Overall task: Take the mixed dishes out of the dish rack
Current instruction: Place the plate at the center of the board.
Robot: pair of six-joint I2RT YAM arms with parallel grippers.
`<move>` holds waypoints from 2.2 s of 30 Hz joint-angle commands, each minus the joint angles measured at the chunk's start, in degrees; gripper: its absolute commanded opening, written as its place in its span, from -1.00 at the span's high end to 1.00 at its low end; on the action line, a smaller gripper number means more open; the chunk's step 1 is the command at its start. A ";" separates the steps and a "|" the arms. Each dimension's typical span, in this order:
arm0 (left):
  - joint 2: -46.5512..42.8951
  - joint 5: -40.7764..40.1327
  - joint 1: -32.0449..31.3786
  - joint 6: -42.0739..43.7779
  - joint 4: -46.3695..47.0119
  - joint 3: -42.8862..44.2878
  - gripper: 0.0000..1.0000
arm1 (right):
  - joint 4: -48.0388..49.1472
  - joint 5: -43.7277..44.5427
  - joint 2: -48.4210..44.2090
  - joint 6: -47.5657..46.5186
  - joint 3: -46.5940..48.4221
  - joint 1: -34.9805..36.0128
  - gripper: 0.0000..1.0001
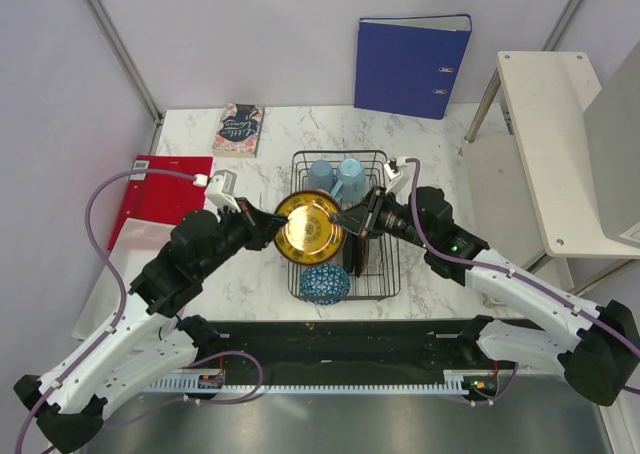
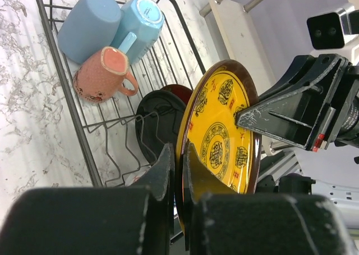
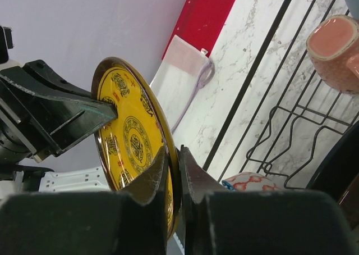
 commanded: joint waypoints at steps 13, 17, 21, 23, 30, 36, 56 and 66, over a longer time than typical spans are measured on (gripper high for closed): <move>1.20 -6.80 6.30 2.90 -7.31 7.79 0.97 | -28.87 30.68 -5.04 -16.23 14.01 0.48 -0.96; 4.27 -4.01 17.63 2.11 -10.04 12.10 0.97 | -29.67 35.09 -9.16 -16.59 12.18 0.39 -0.96; 11.72 -1.71 30.81 -0.43 -10.40 15.36 0.97 | -29.58 34.83 -10.49 -16.94 9.81 0.39 -0.96; 14.46 1.98 34.17 -3.42 -8.56 15.02 0.97 | -29.50 34.39 -11.28 -16.94 8.92 0.48 -0.96; 25.02 17.10 52.09 -17.65 12.92 3.43 0.97 | -29.23 32.37 -14.71 -17.90 5.94 0.48 -0.96; 34.86 20.44 54.05 -17.67 25.80 -0.54 0.97 | -29.15 32.10 -16.47 -19.14 4.18 0.48 -0.96; 60.43 18.34 56.33 -8.97 24.94 8.95 0.96 | -28.79 30.96 -15.16 -18.17 1.19 0.48 -0.96; 66.15 17.46 56.42 -7.91 20.19 13.34 0.86 | -28.79 31.32 -14.63 -17.82 0.83 0.39 -0.96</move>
